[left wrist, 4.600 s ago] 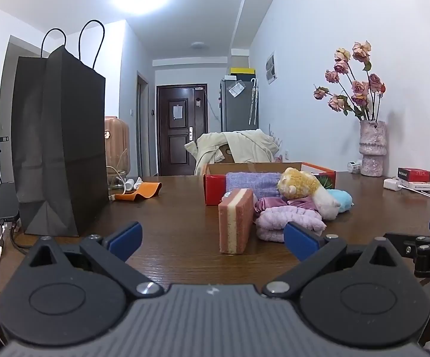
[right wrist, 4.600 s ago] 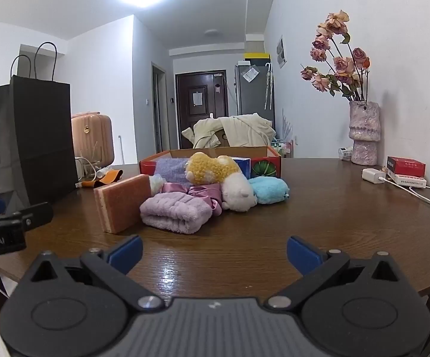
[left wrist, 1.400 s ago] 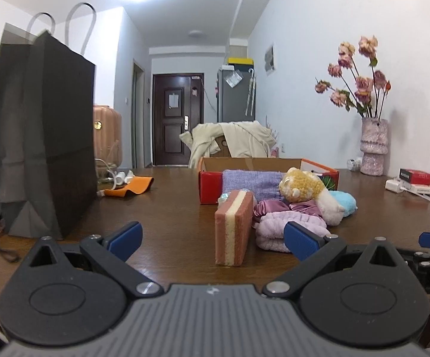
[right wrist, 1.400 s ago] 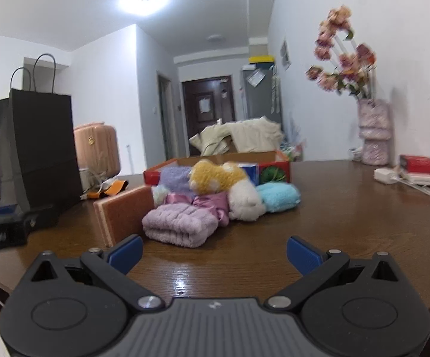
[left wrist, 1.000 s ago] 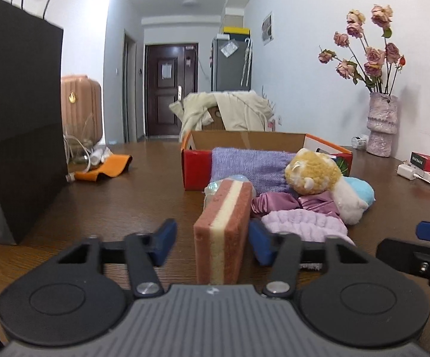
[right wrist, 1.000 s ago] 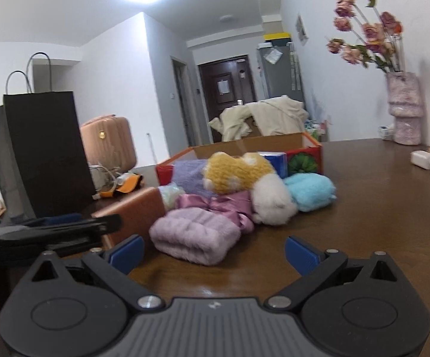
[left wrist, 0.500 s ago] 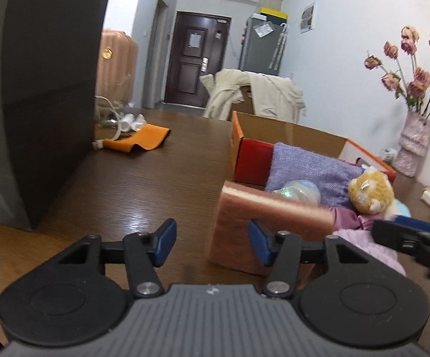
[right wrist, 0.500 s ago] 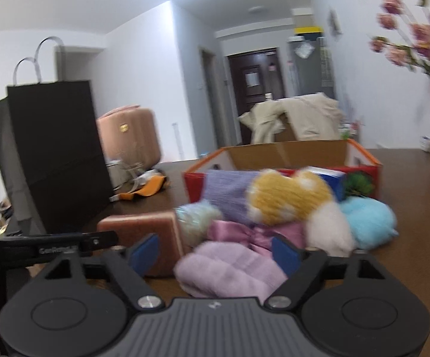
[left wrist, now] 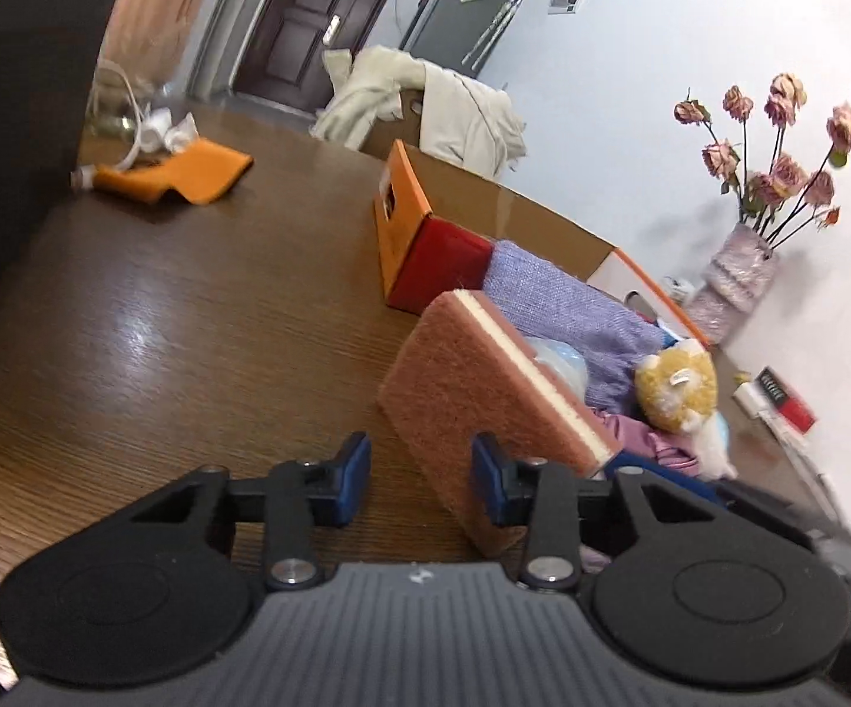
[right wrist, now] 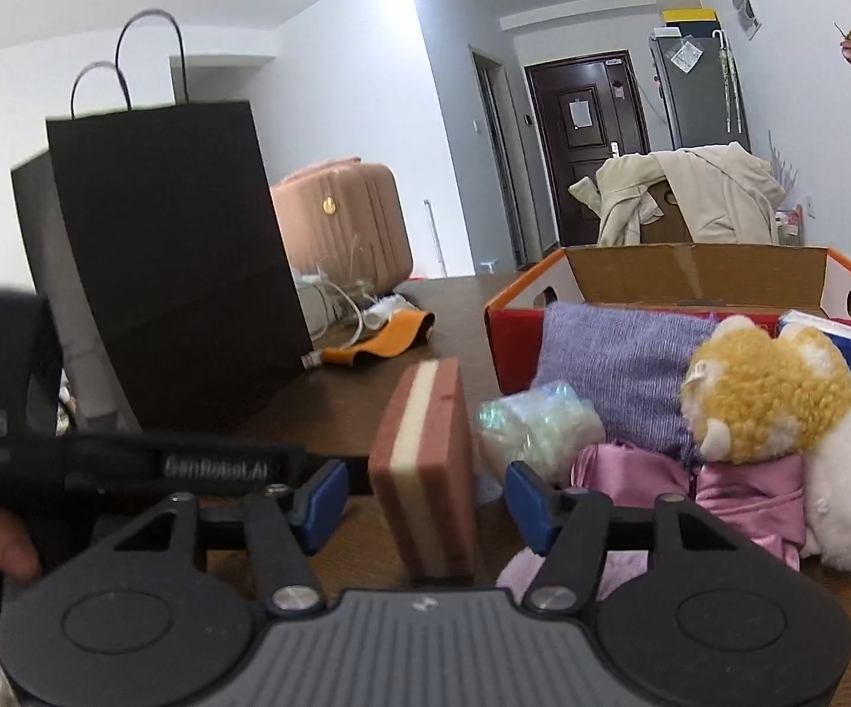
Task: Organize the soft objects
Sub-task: 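Reach the right tool to the striped sponge and close on it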
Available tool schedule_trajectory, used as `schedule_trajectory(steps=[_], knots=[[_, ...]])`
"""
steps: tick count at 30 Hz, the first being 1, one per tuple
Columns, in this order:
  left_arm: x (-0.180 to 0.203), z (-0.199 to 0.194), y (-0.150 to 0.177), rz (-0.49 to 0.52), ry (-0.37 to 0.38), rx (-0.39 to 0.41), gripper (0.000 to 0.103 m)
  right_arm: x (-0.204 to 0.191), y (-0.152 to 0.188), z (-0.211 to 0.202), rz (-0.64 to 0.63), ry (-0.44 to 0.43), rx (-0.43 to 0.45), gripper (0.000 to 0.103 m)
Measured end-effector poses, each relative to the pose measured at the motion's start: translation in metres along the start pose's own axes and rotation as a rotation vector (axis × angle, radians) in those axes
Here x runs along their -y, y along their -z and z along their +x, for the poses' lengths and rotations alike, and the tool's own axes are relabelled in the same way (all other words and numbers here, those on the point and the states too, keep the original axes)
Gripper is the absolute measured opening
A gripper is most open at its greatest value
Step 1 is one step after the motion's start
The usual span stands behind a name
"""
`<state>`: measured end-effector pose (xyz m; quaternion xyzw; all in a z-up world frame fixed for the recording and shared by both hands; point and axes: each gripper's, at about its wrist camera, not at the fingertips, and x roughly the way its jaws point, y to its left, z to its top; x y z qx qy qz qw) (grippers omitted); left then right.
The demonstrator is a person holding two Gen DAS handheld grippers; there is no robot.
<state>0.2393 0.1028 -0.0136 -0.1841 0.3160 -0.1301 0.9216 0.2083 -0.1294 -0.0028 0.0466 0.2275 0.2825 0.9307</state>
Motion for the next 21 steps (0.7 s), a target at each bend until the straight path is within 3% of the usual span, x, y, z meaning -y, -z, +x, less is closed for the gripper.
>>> schedule_trajectory(steps=[6,7,8,9,10,12,13,14,17,21], knots=[[0.003,-0.01,-0.002,0.015,-0.019,0.049,0.039,-0.014,0.0,0.023,-0.093,0.047,-0.038,0.058],[0.004,-0.013,-0.002,0.022,-0.031,0.061,0.04,-0.015,-0.001,0.026,-0.087,0.055,-0.043,0.053],[0.005,-0.015,-0.003,0.03,-0.042,0.069,0.041,-0.013,-0.003,0.027,-0.068,0.047,-0.042,0.037],[0.005,-0.018,-0.004,0.037,-0.056,0.082,0.042,-0.011,-0.005,0.028,-0.047,0.024,-0.04,0.031],[0.006,-0.022,-0.004,0.044,-0.064,0.094,0.045,-0.007,-0.006,0.026,-0.02,-0.01,-0.038,0.031],[0.007,-0.03,-0.005,0.065,-0.075,0.121,0.059,0.005,-0.011,0.02,0.052,-0.111,-0.069,0.031],[0.007,-0.034,-0.004,0.074,-0.077,0.131,0.073,0.013,-0.014,0.018,0.09,-0.173,-0.102,0.031],[0.008,-0.037,-0.003,0.084,-0.072,0.139,0.078,0.021,-0.017,0.019,0.129,-0.238,-0.154,0.031],[0.007,-0.033,0.0,0.104,-0.018,0.106,0.077,0.045,-0.026,0.032,0.246,-0.326,-0.334,0.031],[0.002,-0.029,-0.012,0.079,-0.009,0.092,0.078,0.049,-0.041,0.042,0.223,-0.341,-0.389,0.03]])
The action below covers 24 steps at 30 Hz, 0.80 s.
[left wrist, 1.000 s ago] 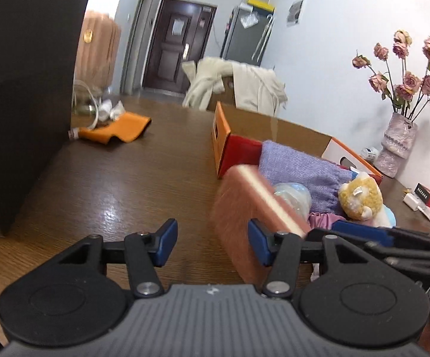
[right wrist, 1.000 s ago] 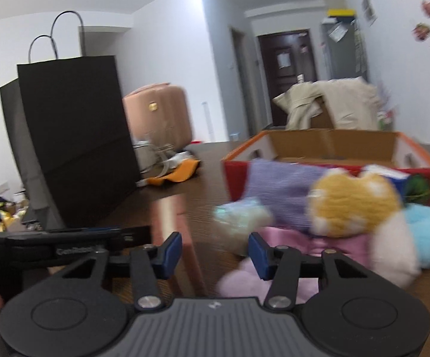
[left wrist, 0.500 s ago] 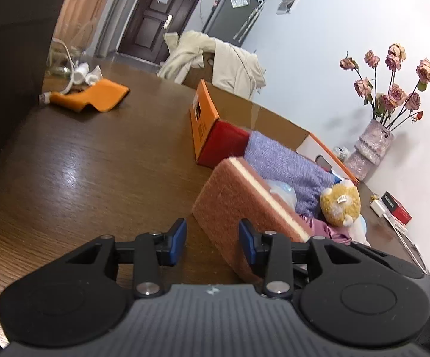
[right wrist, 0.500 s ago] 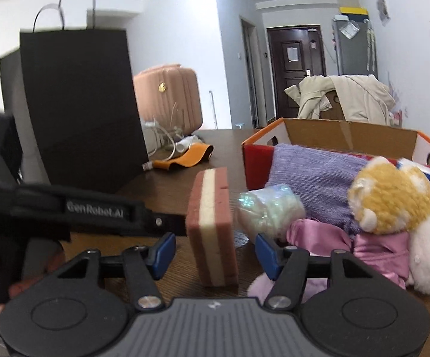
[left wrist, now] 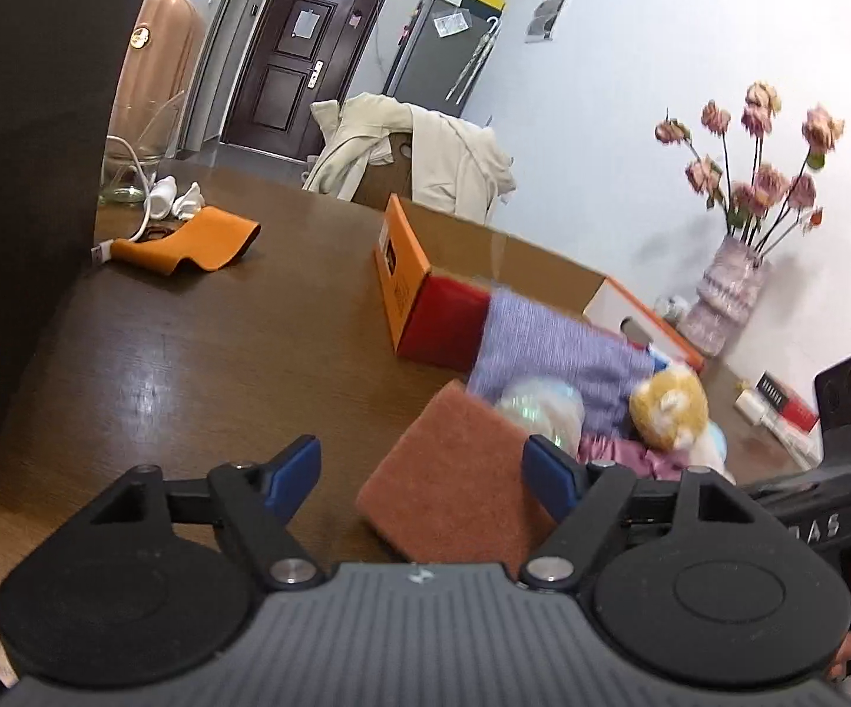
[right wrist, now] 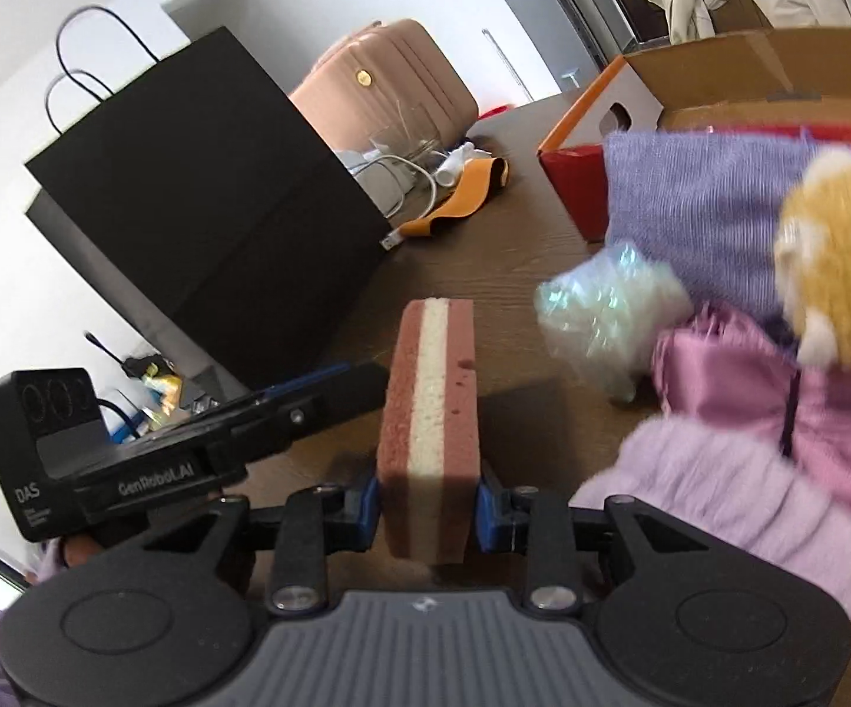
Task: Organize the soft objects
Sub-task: 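Reach the right tool to the striped sponge and close on it, then carry the sponge with the right tool into the cardboard box and release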
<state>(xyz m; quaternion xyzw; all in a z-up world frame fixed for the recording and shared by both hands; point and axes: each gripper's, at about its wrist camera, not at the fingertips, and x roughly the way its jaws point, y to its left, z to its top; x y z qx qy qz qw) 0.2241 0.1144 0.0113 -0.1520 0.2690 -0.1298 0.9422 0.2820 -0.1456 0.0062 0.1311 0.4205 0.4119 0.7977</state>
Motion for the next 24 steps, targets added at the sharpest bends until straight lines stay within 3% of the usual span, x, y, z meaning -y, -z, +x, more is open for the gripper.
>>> schedule_trajectory(steps=[3,6,7,9,10,11,14,17,18,19,20,22,24], knots=[[-0.011,0.015,-0.007,-0.02,0.104,-0.047,0.079,0.001,-0.008,0.002,0.001,-0.019,-0.04,0.03],[-0.021,0.024,-0.008,-0.077,0.197,-0.085,0.066,0.003,-0.008,0.005,0.03,-0.007,-0.057,0.03],[-0.02,0.024,-0.008,-0.076,0.209,-0.083,0.059,0.003,-0.006,0.007,0.044,-0.005,-0.051,0.031],[-0.017,0.025,-0.006,-0.068,0.239,-0.086,0.035,0.004,-0.002,0.003,0.059,0.007,-0.03,0.031],[-0.014,0.029,-0.004,-0.058,0.225,-0.117,0.015,0.005,-0.001,0.003,0.072,0.019,-0.015,0.031],[-0.011,0.035,-0.002,-0.05,0.197,-0.149,0.012,0.006,0.002,-0.001,0.082,0.058,0.015,0.032],[-0.005,0.037,0.005,-0.027,0.086,-0.159,0.013,0.002,0.007,-0.012,0.095,0.192,0.106,0.038],[0.003,0.02,0.0,0.016,0.094,-0.093,0.018,-0.005,0.018,-0.025,0.091,0.265,0.195,0.033],[0.006,0.014,-0.004,0.036,0.093,-0.063,0.024,-0.006,0.023,-0.028,0.086,0.26,0.198,0.031],[0.006,0.012,-0.007,0.05,0.096,-0.05,0.046,-0.007,0.024,-0.028,0.08,0.244,0.186,0.03],[0.007,0.012,-0.009,0.059,0.099,-0.048,0.057,-0.007,0.024,-0.027,0.066,0.218,0.161,0.027],[0.006,0.018,-0.011,0.051,0.089,-0.067,0.056,-0.002,0.021,-0.03,0.086,0.111,0.114,0.025],[-0.001,0.021,-0.01,0.015,0.111,-0.094,0.056,-0.001,0.017,-0.028,0.069,0.058,0.059,0.024]])
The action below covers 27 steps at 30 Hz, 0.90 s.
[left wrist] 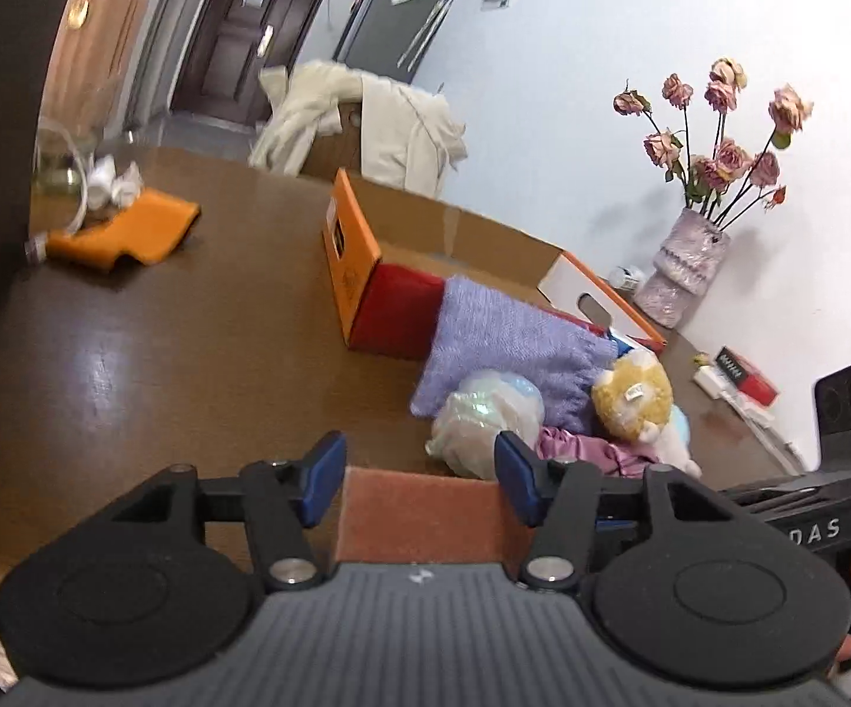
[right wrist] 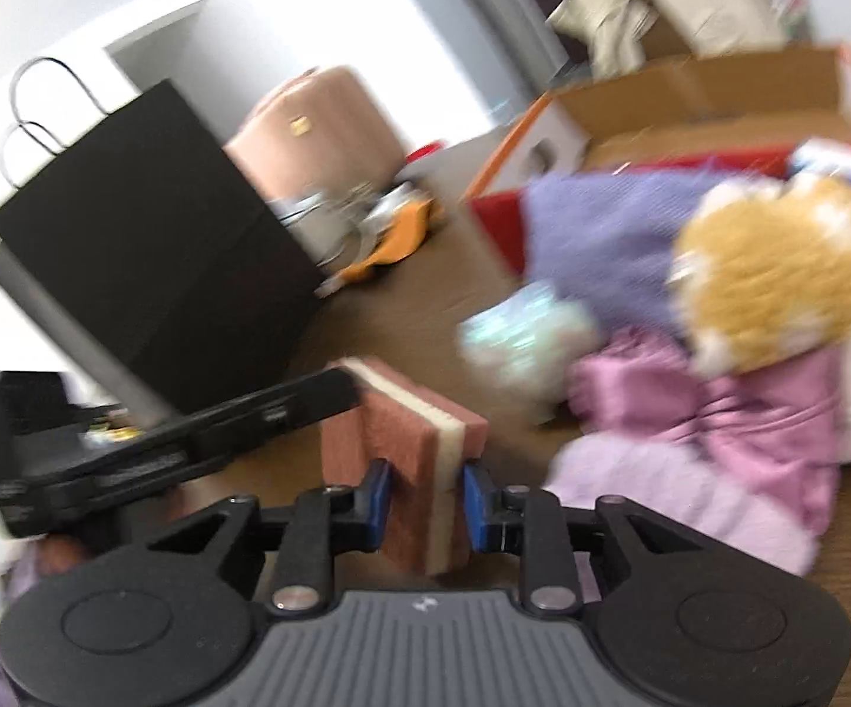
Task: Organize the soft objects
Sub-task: 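Carry the sponge with the right tool into the cardboard box and release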
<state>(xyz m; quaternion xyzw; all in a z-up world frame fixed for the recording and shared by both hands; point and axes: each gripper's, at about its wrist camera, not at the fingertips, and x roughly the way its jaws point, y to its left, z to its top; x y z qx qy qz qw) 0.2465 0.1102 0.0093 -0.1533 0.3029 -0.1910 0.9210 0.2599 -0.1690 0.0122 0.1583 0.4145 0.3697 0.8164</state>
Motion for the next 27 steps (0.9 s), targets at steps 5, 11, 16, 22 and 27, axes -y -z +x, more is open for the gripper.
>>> schedule_trajectory(steps=[5,11,16,22,27], knots=[[-0.012,0.0,0.008,-0.069,-0.013,-0.04,0.051,-0.002,-0.01,0.008,-0.033,0.143,-0.003,0.018],[-0.008,-0.007,0.02,-0.088,-0.032,-0.044,0.058,-0.016,0.001,0.012,-0.084,0.269,0.096,0.023],[-0.002,-0.011,0.027,-0.129,-0.066,-0.084,0.054,-0.011,0.011,0.015,-0.037,0.236,0.11,0.031],[0.006,-0.011,0.032,-0.136,-0.075,-0.095,0.034,-0.008,0.011,0.016,-0.025,0.201,0.113,0.031],[0.025,-0.021,0.01,-0.096,-0.106,-0.064,0.033,-0.021,0.008,0.002,-0.049,0.194,0.129,0.028]])
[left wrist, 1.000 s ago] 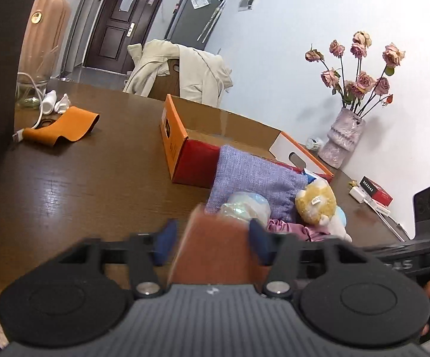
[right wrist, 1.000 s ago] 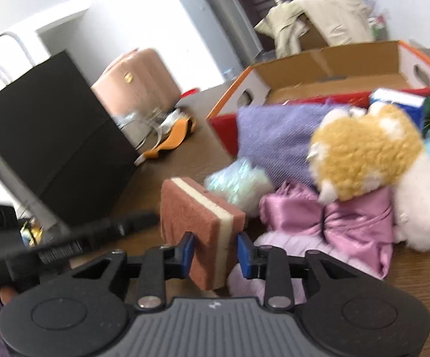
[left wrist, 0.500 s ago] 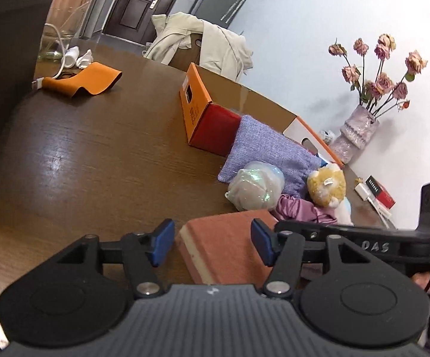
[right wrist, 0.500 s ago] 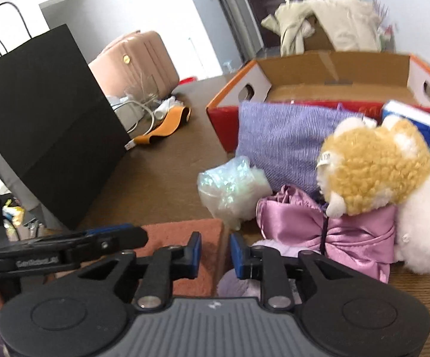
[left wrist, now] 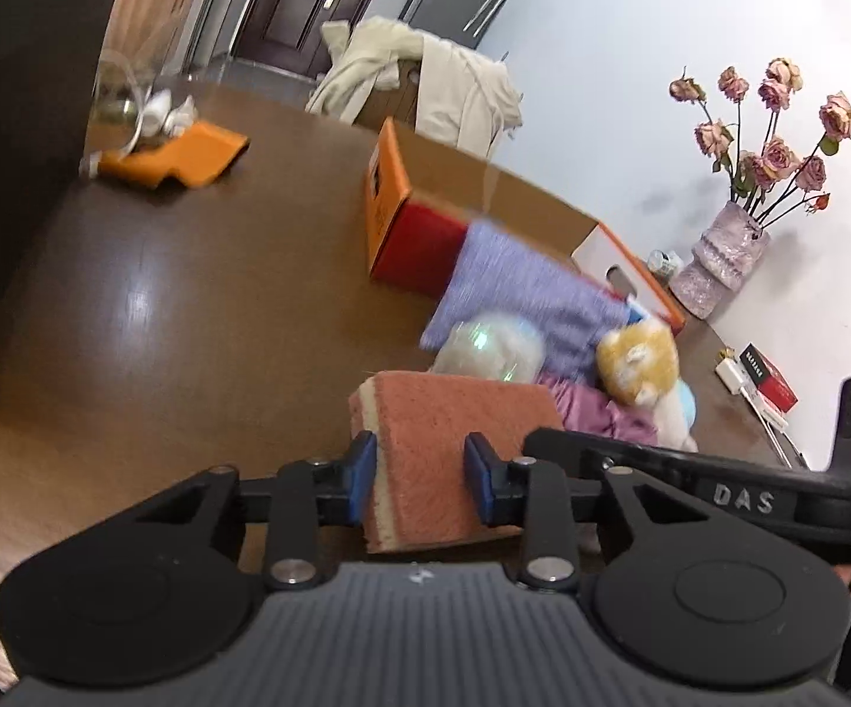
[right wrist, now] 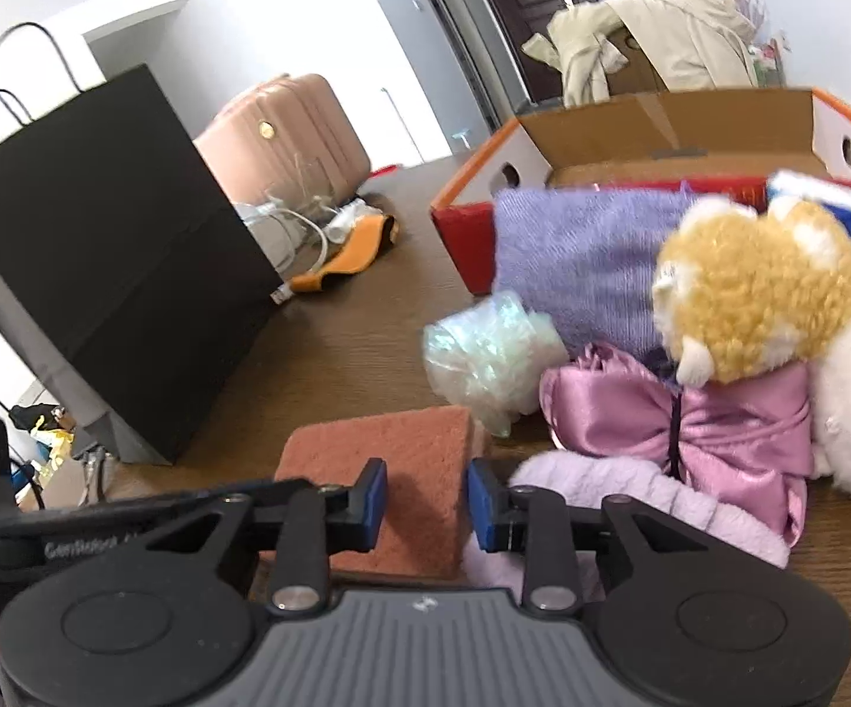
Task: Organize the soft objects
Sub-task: 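Carry the sponge with the right tool into the cardboard box and release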
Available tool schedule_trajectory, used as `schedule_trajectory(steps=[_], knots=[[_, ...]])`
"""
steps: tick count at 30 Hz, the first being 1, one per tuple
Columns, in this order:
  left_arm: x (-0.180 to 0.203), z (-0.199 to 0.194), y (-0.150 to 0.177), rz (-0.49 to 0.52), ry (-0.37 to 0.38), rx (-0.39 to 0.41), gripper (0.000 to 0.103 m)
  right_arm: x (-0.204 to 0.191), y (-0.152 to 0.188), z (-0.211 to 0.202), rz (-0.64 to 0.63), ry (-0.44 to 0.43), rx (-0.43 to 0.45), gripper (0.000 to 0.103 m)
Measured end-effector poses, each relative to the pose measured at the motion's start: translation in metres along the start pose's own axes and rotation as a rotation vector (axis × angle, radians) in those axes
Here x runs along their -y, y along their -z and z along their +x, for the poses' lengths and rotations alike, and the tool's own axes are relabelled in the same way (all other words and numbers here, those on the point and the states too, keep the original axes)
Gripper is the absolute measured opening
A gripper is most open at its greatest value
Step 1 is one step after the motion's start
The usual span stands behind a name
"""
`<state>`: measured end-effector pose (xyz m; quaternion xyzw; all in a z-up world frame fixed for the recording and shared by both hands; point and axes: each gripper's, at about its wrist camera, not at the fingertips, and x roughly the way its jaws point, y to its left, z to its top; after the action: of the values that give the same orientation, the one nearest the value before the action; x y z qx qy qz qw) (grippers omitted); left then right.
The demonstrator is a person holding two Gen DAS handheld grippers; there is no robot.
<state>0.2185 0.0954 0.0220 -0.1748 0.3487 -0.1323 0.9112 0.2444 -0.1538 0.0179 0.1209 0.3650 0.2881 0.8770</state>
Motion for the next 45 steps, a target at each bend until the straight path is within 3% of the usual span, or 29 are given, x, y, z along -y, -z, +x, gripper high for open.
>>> schedule_trajectory(steps=[6,12,16,21,27,32,35,38,42,45], knots=[[0.039,0.0,-0.054,0.036,0.046,0.03,0.033,0.005,-0.04,-0.038,-0.007,0.001,0.087,0.027],[0.069,0.054,-0.133,0.047,0.052,0.024,0.033,0.035,-0.12,-0.042,-0.022,0.03,0.116,0.026],[0.077,0.117,-0.188,0.028,0.021,-0.001,0.033,0.078,-0.186,-0.009,0.067,0.029,0.083,0.026],[0.063,0.204,-0.234,-0.025,-0.043,-0.083,0.032,0.123,-0.257,0.063,0.114,0.113,0.029,0.026],[0.032,0.281,-0.256,-0.029,-0.146,-0.174,0.032,0.17,-0.291,0.159,0.215,0.145,-0.085,0.026],[0.026,0.295,-0.257,0.028,-0.178,-0.142,0.038,0.18,-0.288,0.196,0.226,0.143,-0.108,0.028],[0.028,0.29,-0.255,0.043,-0.184,-0.118,0.045,0.177,-0.281,0.207,0.195,0.165,-0.128,0.027],[0.036,0.281,-0.257,0.062,-0.195,-0.096,0.046,0.177,-0.278,0.209,0.197,0.154,-0.141,0.028],[0.049,0.255,-0.262,0.098,-0.197,-0.074,0.046,0.168,-0.285,0.184,0.176,0.157,-0.112,0.028],[0.063,0.222,-0.264,0.12,-0.193,-0.043,0.054,0.153,-0.291,0.14,0.126,0.181,-0.058,0.03]])
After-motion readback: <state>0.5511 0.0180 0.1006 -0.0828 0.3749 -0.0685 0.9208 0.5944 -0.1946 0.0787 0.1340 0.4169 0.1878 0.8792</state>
